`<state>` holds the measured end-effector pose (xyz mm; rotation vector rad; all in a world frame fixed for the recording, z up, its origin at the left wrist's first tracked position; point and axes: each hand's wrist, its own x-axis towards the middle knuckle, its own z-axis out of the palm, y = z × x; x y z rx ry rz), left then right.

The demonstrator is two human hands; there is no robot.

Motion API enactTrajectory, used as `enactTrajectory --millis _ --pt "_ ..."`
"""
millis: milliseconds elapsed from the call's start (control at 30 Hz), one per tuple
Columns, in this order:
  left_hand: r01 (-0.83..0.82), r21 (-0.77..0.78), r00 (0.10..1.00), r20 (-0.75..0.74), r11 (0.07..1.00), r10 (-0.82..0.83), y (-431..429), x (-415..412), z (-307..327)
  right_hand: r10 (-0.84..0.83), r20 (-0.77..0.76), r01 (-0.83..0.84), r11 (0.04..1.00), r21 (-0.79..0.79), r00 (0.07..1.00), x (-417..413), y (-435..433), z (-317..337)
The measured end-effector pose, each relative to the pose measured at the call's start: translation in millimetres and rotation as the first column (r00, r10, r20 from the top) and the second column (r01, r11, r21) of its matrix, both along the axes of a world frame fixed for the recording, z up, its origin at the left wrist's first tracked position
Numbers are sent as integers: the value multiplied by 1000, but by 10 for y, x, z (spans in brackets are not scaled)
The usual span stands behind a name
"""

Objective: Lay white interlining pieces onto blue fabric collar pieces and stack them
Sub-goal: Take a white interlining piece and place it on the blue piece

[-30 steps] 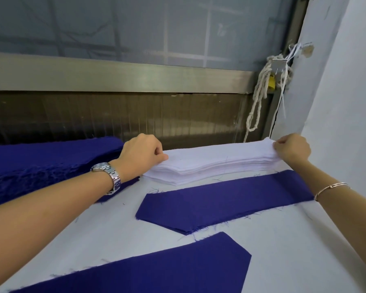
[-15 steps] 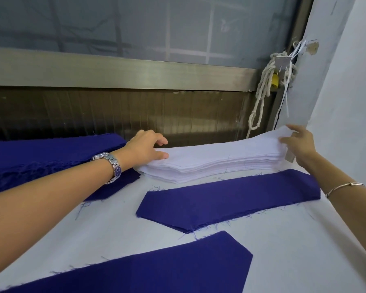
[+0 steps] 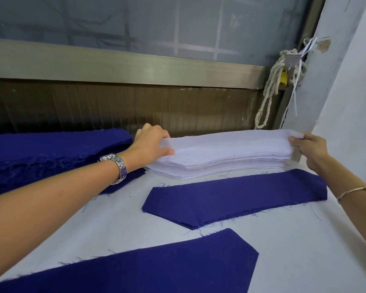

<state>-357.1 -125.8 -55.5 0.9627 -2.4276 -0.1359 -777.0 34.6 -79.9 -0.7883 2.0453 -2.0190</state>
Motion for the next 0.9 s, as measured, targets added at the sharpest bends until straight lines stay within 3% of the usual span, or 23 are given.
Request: enactTrajectory --millis 100,333,467,667,900 --pt "37 -47 991 -129 998 -43 78 37 -8 -16 19 16 1000 0 1000 31 16 31" --pt "85 1 924 -374 996 -78 213 333 288 -27 -28 26 1000 -16 999 228 116 273" --pt "133 124 871 -487 983 -57 284 670 377 50 -91 -49 999 20 995 445 160 382" --pt "100 282 858 -509 954 60 362 1399 348 217 -32 -211 968 135 976 956 289 586" --pt "28 378 865 -474 926 168 634 2399 183 441 16 -419 841 343 897 1699 453 690"
